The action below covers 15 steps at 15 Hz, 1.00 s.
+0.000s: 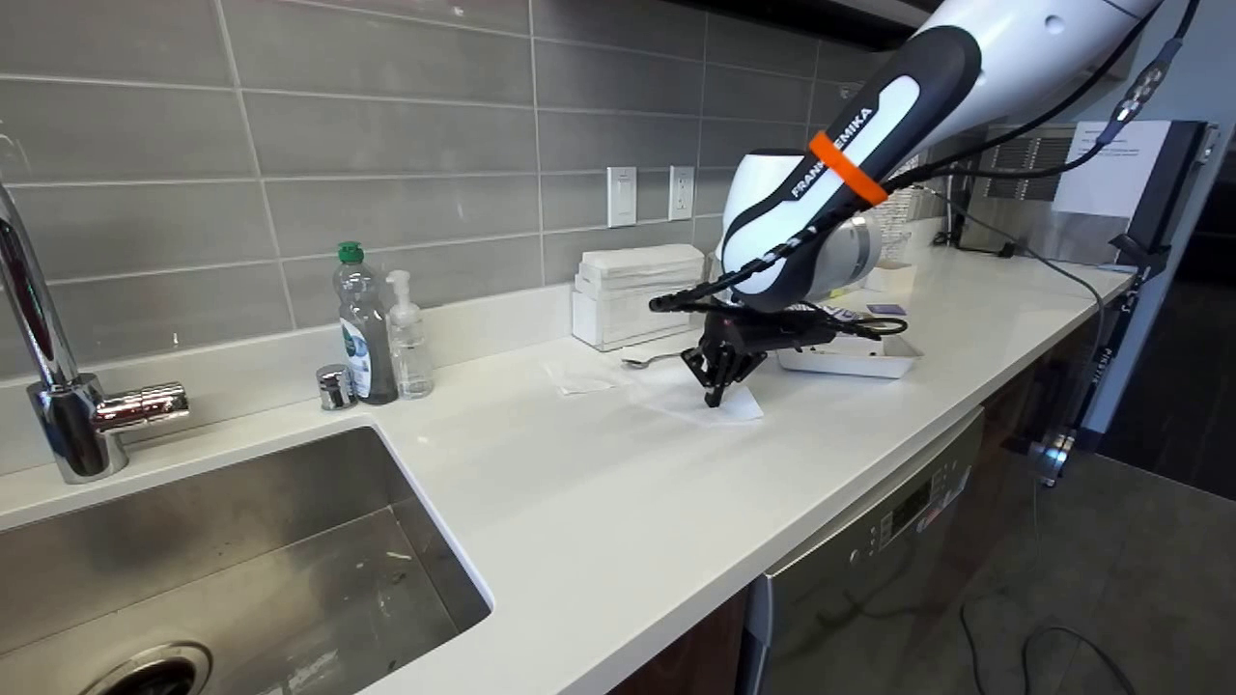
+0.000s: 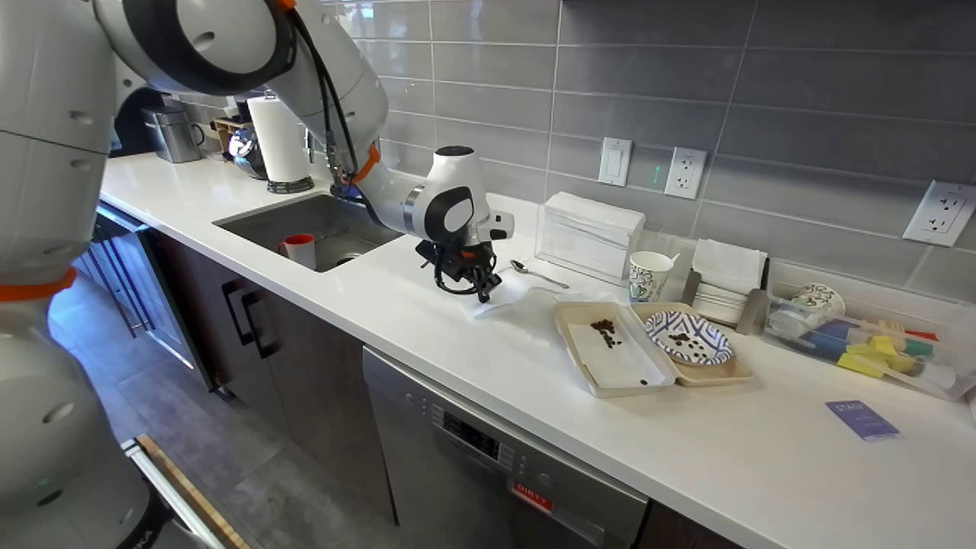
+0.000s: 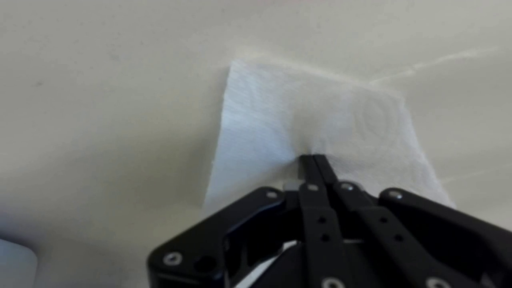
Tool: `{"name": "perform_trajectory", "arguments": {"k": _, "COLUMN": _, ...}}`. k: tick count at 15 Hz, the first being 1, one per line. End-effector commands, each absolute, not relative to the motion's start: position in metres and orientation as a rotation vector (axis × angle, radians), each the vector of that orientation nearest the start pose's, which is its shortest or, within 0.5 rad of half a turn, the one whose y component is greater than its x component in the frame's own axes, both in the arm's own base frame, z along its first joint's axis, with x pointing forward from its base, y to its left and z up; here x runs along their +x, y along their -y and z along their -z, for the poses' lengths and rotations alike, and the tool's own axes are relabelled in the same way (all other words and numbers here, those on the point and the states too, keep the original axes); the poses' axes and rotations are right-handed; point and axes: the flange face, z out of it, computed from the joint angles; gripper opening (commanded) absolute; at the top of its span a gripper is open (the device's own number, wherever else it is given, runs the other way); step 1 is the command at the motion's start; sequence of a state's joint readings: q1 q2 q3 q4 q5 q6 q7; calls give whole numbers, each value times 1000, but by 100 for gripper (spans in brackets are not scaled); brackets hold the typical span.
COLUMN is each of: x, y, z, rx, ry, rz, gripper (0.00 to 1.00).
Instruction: Slide the napkin to the left
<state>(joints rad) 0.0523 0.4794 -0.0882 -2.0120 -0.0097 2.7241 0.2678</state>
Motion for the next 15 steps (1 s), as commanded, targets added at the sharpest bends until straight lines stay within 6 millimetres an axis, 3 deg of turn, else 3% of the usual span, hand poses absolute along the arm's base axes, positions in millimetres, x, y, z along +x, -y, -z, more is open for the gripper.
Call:
{"name": "perform_trajectory", "arguments": {"k": 1, "x": 626, "y": 17, "z": -234, "rx": -3147, "ry": -442, "rz": 346, "gripper": 5}}
{"name": "perform_trajectory", "arguments": {"k": 3, "x": 628, "y": 14, "z": -236, "rx": -3162, "ry": -463, "rz": 365, "gripper": 23}}
{"name": "perform_trajectory", "arguments": {"k": 4, "x": 631, "y": 14, "z": -234, "rx": -3165, "ry": -485, "rz": 369, "gripper": 22}}
{"name": "perform_trajectory", "arguments": {"k": 10, "x": 644, "y": 5, "z": -231, "rx": -3142, "ry": -557, "rz": 396, "gripper": 41}}
{"name": "perform_trajectory", "arguments": {"k": 15, "x": 651, "y": -1, "z": -230, "rx": -3109, "ry": -584, "rz": 404, "gripper": 44}}
